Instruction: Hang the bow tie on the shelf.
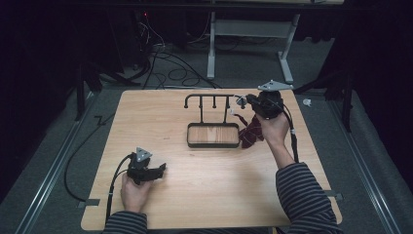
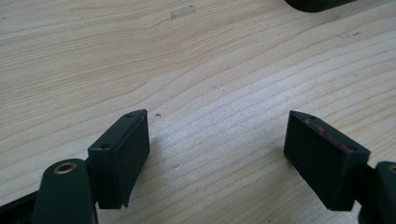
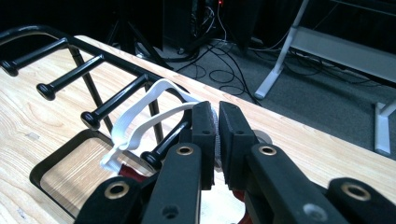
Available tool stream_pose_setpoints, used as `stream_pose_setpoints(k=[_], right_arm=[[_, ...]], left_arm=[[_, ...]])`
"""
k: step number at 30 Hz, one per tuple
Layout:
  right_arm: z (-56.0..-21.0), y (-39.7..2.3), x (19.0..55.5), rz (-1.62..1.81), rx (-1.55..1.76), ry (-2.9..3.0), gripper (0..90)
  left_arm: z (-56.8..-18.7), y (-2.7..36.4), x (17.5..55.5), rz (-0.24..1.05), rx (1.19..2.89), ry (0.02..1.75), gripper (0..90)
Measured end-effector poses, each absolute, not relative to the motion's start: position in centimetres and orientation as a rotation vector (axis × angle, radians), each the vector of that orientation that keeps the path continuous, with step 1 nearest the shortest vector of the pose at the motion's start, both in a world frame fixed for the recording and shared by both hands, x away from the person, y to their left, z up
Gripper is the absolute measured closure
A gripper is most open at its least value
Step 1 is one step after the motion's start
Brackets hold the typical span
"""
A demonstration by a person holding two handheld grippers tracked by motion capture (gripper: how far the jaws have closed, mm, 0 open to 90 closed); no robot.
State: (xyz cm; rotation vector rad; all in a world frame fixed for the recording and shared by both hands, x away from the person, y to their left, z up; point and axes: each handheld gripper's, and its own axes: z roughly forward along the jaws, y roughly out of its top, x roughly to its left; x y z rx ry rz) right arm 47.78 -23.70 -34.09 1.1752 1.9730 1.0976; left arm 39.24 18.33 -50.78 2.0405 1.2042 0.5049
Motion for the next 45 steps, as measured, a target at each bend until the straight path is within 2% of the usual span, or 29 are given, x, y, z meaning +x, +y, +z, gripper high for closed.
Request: stream_pose_setpoints(k=[17,21,26,32,45], right_arm=[[-35.5,-24.1,48.1,1.126,1.208,1.999,85.6],[-35.9,-24.1,48.0,1.134,1.211,2.007,79.4],[-36.1,-24.3,47.8,1.143,1.219,2.007,76.4],[-35.7,-25.1,47.2,1.195,1.231,1.980,66.9],[-35.3,-27.7,45.2,1.255,1.279,1.933,58.6]], left_arm=[[-50.8,18.3,39.2,0.505,2.039,1.205,22.8],[-50.8,18.3,39.2,0.505,2.039,1.205,22.8],[-50.8,18.3,39.2,0.505,2.039,1.205,22.8],[-50.8,18.3,39.2,0.505,2.039,1.205,22.8],[-50.8,18.3,39.2,0.506,2.038,1.205,22.8]])
